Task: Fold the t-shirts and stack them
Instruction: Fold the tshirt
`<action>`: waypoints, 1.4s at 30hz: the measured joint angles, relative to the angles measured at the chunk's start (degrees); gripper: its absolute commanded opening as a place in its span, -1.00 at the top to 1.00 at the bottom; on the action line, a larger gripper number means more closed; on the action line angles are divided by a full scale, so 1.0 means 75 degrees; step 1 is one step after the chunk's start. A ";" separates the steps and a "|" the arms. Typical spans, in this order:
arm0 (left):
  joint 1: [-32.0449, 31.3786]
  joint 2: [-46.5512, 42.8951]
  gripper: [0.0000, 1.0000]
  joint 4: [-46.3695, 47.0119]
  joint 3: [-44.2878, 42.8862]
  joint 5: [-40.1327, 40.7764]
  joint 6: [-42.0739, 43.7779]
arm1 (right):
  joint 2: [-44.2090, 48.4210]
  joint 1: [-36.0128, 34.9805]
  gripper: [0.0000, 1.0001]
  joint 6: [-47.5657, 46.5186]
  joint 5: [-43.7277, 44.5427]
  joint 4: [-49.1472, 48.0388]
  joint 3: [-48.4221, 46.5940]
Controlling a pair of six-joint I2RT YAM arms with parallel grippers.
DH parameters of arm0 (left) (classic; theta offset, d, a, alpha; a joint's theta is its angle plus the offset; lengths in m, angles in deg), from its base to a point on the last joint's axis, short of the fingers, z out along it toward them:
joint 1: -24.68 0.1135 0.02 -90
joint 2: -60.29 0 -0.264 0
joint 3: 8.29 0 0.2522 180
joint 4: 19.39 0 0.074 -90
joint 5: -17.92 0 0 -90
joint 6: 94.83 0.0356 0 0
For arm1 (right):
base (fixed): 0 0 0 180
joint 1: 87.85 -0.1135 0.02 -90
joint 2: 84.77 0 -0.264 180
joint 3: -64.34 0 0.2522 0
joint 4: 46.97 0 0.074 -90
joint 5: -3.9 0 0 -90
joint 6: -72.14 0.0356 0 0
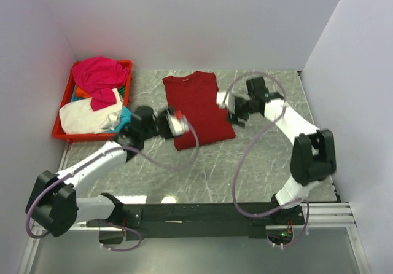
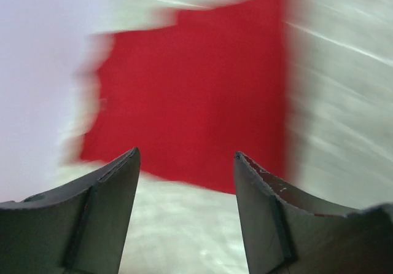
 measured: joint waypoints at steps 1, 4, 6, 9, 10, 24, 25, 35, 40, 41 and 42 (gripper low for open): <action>-0.0236 -0.0122 -0.34 -0.0093 0.0399 -0.0195 0.0294 | 0.0335 -0.0052 -0.52 -0.0437 -0.0140 0.0058 0.0475; -0.0848 0.0294 -0.31 -0.0612 0.1151 -0.0504 0.0927 | 0.1017 -0.0358 -0.52 -0.1451 -0.0256 0.0122 0.1862; -0.1072 0.0775 -0.30 -0.0784 0.1311 -0.0402 0.1177 | 0.1061 -0.0580 -0.52 -0.1702 -0.0160 -0.0047 0.2384; -0.1265 0.1274 -0.29 -0.0842 0.1338 -0.0210 0.1393 | 0.1058 -0.0787 -0.52 -0.1830 0.0137 -0.0463 0.2929; -0.1288 0.1376 -0.29 -0.0790 0.1338 -0.0143 0.1457 | 0.1052 -0.0839 -0.52 -0.1830 0.0251 -0.0603 0.3005; -0.1215 0.2868 -0.04 0.0443 0.0845 0.0947 0.1553 | 0.0283 -0.1072 -0.43 -0.1676 0.1396 -0.1877 0.2978; -0.1189 0.2935 -0.01 0.0487 0.0799 0.0985 0.1550 | 0.0201 -0.1096 -0.39 -0.1658 0.1457 -0.1900 0.2926; -0.0901 0.3264 0.96 0.0481 0.0615 0.1137 0.1652 | -0.0420 -0.1262 0.90 -0.1381 0.1746 -0.1941 0.2273; -0.1067 0.3238 0.99 -0.0044 0.0431 0.1125 0.1641 | -0.0376 -0.1262 1.00 -0.1256 0.1661 -0.1661 0.2253; -0.1160 0.3147 0.99 -0.0248 0.0428 0.1102 0.1620 | -0.0291 -0.1262 1.00 -0.1259 0.1617 -0.1542 0.2299; -0.1268 0.3040 0.99 -0.0463 0.0434 0.1072 0.1577 | -0.0122 -0.1262 1.00 -0.1279 0.1562 -0.1425 0.2416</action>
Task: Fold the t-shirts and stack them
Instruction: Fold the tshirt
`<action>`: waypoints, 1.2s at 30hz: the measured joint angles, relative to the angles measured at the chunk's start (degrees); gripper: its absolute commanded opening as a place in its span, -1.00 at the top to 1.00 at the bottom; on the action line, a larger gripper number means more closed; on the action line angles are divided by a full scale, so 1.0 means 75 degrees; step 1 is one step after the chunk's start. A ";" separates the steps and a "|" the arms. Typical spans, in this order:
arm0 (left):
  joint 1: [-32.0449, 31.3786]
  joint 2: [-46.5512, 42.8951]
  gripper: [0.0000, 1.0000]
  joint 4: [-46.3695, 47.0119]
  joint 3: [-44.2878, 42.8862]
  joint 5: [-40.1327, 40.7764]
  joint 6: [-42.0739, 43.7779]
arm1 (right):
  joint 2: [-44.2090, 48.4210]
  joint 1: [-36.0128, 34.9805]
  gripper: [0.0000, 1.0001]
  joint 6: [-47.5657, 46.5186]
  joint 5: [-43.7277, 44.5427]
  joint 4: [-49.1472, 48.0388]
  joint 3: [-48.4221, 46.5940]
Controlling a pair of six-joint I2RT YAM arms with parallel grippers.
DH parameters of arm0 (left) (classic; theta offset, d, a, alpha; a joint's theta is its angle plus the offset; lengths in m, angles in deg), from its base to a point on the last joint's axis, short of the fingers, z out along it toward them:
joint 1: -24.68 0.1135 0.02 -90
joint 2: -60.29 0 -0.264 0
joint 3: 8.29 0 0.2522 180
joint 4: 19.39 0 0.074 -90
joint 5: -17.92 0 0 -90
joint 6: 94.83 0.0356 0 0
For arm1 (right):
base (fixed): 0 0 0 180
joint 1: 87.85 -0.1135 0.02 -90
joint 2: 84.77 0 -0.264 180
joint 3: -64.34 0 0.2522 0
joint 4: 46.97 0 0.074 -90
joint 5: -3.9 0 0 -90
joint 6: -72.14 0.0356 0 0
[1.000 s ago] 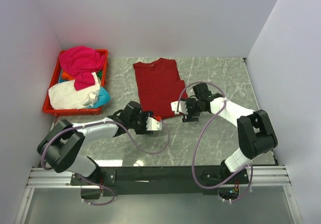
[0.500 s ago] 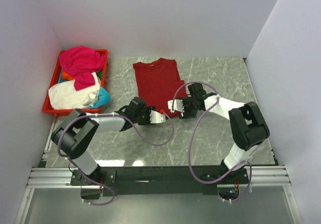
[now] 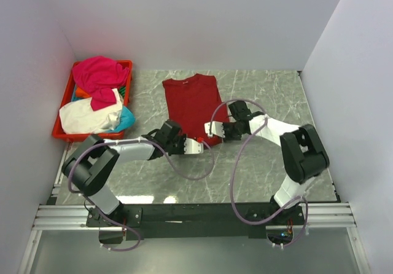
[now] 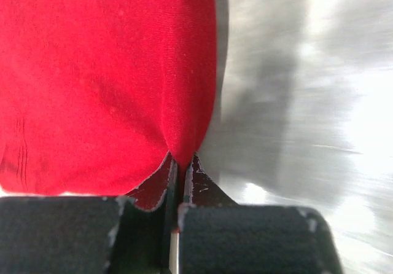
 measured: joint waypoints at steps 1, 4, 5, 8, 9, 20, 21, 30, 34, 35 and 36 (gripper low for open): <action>-0.0140 -0.0157 0.99 -0.0262 0.0023 -0.0064 -0.0073 | 0.0239 0.0000 1.00 -0.0041 -0.0064 0.0192 0.0169; -0.0737 -0.0953 0.99 -0.1043 0.0309 -0.0379 -0.0294 | 0.1250 -0.0003 1.00 -0.0221 -0.0347 0.0842 0.0918; -0.0921 -0.1221 0.99 -0.1282 0.0388 -0.0527 -0.0373 | 0.1591 -0.0006 1.00 -0.0271 -0.0449 0.1084 0.1180; -0.1556 -0.2136 0.99 -0.1897 0.0662 -0.1035 -0.0764 | 0.3072 -0.0015 1.00 -0.0420 -0.0807 0.2005 0.2162; -0.1714 -0.2410 0.99 -0.2002 0.0769 -0.1218 -0.0906 | 0.3582 -0.0044 1.00 -0.0443 -0.0930 0.2285 0.2445; -0.1766 -0.3246 0.99 -0.2387 0.0988 -0.1600 -0.1323 | 0.4791 -0.0216 1.00 0.0571 -0.1259 0.3427 0.2057; -0.1515 -0.3133 0.99 -0.2361 0.0877 -0.1577 -0.1256 | 0.4459 -0.0169 1.00 0.0734 -0.1215 0.3369 0.1649; 0.1119 -0.1064 0.99 -0.1475 -0.1614 -0.1868 -0.0909 | 0.1303 0.0414 1.00 0.1886 -0.0618 0.2722 -0.1967; 0.1568 0.0600 0.99 -0.1282 -0.3124 -0.1944 -0.0921 | -0.0085 0.0615 1.00 0.2401 -0.0326 0.2439 -0.3314; 0.1644 0.0947 0.99 -0.1259 -0.3372 -0.1926 -0.0930 | -0.0463 0.0667 1.00 0.2544 -0.0236 0.2401 -0.3657; 0.1696 0.1212 0.99 -0.1244 -0.3523 -0.1900 -0.0950 | -0.0711 0.0702 1.00 0.2655 -0.0169 0.2326 -0.3870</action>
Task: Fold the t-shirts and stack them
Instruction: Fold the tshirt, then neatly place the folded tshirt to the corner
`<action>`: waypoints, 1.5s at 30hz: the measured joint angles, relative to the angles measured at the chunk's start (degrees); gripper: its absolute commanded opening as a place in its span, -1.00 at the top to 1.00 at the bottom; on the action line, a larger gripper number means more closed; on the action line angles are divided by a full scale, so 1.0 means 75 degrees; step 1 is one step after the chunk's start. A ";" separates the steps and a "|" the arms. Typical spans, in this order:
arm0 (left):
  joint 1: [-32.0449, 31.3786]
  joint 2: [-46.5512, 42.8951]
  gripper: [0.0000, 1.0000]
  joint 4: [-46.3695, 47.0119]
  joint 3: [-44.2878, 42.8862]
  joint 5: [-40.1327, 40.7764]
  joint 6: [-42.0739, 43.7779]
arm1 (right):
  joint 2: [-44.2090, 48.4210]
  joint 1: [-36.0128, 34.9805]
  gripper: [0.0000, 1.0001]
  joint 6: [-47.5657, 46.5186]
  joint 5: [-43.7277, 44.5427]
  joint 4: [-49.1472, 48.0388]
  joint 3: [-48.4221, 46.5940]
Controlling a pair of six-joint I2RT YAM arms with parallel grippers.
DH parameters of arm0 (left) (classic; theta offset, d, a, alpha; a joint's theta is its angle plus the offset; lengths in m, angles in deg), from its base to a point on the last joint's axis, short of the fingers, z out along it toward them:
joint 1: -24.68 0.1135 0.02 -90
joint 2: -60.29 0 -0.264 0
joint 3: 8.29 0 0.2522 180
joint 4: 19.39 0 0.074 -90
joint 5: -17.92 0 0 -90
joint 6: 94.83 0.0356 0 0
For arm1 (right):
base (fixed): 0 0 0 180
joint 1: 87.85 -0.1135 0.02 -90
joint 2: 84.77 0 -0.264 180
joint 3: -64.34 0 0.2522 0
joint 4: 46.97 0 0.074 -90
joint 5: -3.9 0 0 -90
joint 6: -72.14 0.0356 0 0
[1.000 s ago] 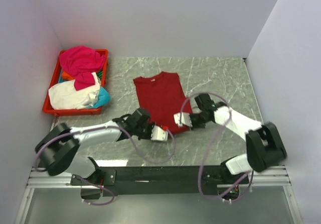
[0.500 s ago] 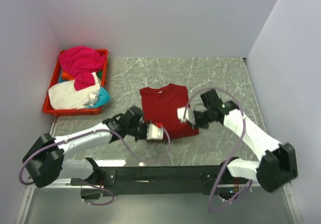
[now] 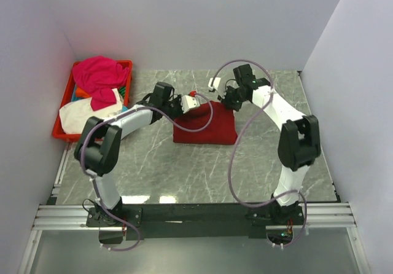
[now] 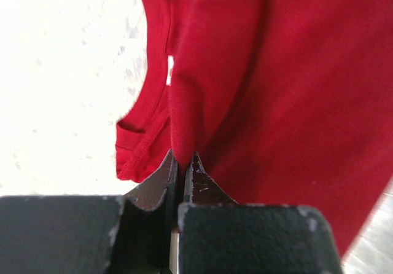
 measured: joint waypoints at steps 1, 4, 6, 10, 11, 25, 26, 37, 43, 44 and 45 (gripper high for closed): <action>0.0058 0.0251 0.99 0.0006 -0.0128 0.0023 -0.0038 | -0.0291 0.0035 1.00 0.0152 0.0076 -0.0108 -0.0248; 0.0192 0.0801 0.99 0.0038 -0.0396 0.0149 -0.0201 | -0.0938 0.0125 1.00 0.0548 0.0297 -0.0458 -0.0676; 0.0262 0.1026 0.99 0.0149 -0.0539 0.0245 -0.0341 | -0.1297 0.0169 1.00 0.0813 0.0437 -0.0638 -0.0877; 0.0385 0.1177 0.99 0.0501 -0.0720 0.0542 -0.0650 | -0.1652 0.0201 1.00 0.1166 0.0624 -0.0982 -0.1093; 0.0402 0.1177 0.99 0.0574 -0.0731 0.0592 -0.0714 | -0.1714 0.0201 1.00 0.1236 0.0647 -0.1017 -0.1174; 0.0533 0.1306 0.99 0.0953 -0.1026 0.1221 -0.1515 | -0.2809 0.0201 0.83 0.2101 0.0976 -0.1565 -0.2428; 0.0539 0.1306 0.99 0.0994 -0.1023 0.1244 -0.1550 | -0.2903 0.0201 0.79 0.2177 0.0994 -0.1565 -0.2515; 0.0662 0.1979 -0.97 -0.0137 -0.2629 0.3555 -0.4013 | -0.3625 0.0204 -0.41 0.3899 0.2390 -0.2221 -0.3523; 0.1037 0.1751 -0.96 -0.0781 -0.3226 0.4575 -0.5467 | -0.3296 0.0653 -0.44 0.4718 0.1827 -0.2294 -0.2932; 0.1087 0.1571 -0.93 -0.0804 -0.3147 0.4453 -0.5622 | -0.3281 0.0781 -0.44 0.4861 0.1428 -0.2151 -0.2929; 0.1113 0.1373 -0.90 -0.0860 -0.3063 0.4310 -0.5794 | -0.3276 0.0898 -0.44 0.4998 0.1067 -0.1985 -0.2952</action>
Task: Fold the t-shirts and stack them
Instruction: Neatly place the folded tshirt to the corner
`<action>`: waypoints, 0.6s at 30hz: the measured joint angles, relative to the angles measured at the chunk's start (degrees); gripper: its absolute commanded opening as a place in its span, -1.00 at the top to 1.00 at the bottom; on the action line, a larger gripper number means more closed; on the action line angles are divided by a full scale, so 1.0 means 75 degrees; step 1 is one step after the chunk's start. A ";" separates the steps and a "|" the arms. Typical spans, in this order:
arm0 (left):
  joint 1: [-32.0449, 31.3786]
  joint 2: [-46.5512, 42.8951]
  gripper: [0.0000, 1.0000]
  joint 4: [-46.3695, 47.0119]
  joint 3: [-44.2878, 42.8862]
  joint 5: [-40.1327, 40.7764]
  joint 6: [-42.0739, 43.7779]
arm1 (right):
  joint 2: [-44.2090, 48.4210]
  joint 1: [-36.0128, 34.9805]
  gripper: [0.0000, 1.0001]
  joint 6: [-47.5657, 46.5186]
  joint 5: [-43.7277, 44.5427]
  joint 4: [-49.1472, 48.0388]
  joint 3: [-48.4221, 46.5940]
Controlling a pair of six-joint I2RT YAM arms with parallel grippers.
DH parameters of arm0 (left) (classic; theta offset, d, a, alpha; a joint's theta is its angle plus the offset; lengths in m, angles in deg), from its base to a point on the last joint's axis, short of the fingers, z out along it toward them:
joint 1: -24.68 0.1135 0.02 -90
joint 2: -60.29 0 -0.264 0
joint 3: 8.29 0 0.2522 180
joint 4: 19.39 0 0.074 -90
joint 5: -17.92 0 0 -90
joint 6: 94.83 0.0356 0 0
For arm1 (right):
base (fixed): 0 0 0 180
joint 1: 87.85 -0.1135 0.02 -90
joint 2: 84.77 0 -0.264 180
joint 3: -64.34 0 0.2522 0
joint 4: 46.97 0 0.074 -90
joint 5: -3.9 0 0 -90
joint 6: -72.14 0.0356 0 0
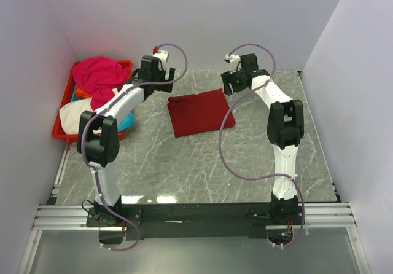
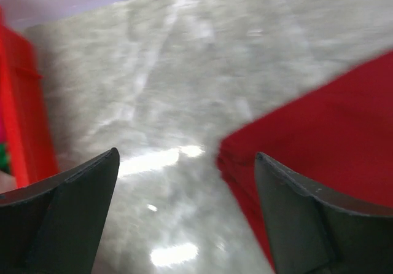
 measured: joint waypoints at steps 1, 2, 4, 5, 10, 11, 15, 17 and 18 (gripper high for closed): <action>0.0009 -0.0248 -0.78 -0.0117 0.0073 -0.0248 -0.0204 | -0.0003 0.0085 -0.44 0.0163 -0.0353 0.0227 -0.0058; 0.0006 -0.0466 -0.69 -0.0251 0.0108 -0.0560 -0.0428 | -0.0015 0.0181 -0.44 0.0294 -0.0632 0.0490 -0.0140; -0.0029 -0.0851 -0.57 -0.0297 0.0271 -0.1221 -0.0822 | -0.0079 0.0312 -0.44 0.0530 -0.1078 0.0962 -0.0364; -0.0052 -0.1026 -0.54 -0.0277 0.0408 -0.1591 -0.1035 | -0.0128 0.0341 -0.45 0.0650 -0.1276 0.1137 -0.0481; -0.0125 -0.1297 -0.42 -0.0055 0.1338 -0.2967 -0.1920 | -0.0414 0.0300 -0.45 0.1084 -0.1810 0.1617 -0.0586; -0.0131 -0.1186 -0.39 -0.0070 0.1445 -0.3147 -0.2049 | -0.0498 0.0291 -0.45 0.1154 -0.1848 0.1728 -0.0586; -0.0134 -0.0370 -0.34 -0.0114 0.1466 -0.3564 -0.2471 | -0.0828 0.0259 -0.45 0.1349 -0.1935 0.2133 -0.0606; -0.0134 0.0041 -0.33 -0.0198 0.1387 -0.3596 -0.2605 | -0.0953 0.0259 -0.45 0.1408 -0.1970 0.2291 -0.0606; -0.0125 0.0213 -0.33 -0.0239 0.1341 -0.3593 -0.2655 | -0.0970 0.0259 -0.45 0.1431 -0.2043 0.2320 -0.0612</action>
